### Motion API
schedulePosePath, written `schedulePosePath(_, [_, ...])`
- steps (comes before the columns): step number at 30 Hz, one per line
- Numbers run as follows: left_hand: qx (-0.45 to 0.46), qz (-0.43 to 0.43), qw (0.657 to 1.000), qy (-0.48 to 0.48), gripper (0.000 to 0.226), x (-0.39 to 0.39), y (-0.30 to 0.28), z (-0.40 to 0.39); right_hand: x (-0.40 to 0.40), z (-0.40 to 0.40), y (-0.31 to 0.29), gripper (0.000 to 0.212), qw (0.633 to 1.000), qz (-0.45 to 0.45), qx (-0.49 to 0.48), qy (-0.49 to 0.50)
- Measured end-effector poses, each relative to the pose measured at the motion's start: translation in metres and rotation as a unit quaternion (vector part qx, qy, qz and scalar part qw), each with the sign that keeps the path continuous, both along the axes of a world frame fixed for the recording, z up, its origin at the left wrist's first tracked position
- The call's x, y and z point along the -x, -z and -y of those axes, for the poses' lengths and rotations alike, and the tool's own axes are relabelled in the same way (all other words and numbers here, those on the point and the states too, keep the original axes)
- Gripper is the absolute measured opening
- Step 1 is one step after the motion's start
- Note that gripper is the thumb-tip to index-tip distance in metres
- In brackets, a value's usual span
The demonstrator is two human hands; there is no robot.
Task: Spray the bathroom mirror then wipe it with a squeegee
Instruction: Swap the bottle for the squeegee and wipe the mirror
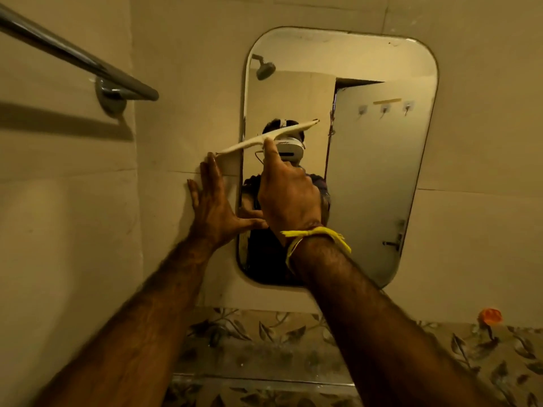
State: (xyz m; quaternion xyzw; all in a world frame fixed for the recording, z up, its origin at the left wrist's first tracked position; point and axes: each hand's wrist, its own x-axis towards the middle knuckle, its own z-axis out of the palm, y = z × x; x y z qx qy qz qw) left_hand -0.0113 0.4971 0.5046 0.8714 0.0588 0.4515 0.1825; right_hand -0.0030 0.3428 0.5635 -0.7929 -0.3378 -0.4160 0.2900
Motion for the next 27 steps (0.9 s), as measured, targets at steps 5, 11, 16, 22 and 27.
schedulePosePath(5, [0.006, -0.021, 0.999, 0.027, 0.164, 0.003, 0.007, -0.005, 0.002, 0.031, 0.083, 0.069, 1.0, 0.004, 0.018, 0.003])
schedulePosePath(11, [-0.021, -0.058, 0.997, -0.046, 0.153, -0.003, 0.008, 0.003, -0.015, 0.045, 0.069, 0.056, 0.997, 0.028, -0.066, 0.031])
schedulePosePath(16, [-0.024, -0.059, 0.993, -0.095, 0.143, -0.012, 0.009, 0.015, -0.022, 0.054, 0.052, 0.057, 0.996, 0.006, -0.07, 0.052])
schedulePosePath(22, [-0.047, -0.094, 0.988, -0.115, 0.147, -0.01, 0.008, 0.018, -0.013, 0.076, 0.1, 0.053, 0.996, -0.017, -0.065, 0.063])
schedulePosePath(27, [-0.05, -0.092, 0.987, -0.12, 0.143, -0.01, 0.01, 0.022, -0.032, 0.084, 0.047, 0.052, 0.989, -0.011, -0.126, 0.078])
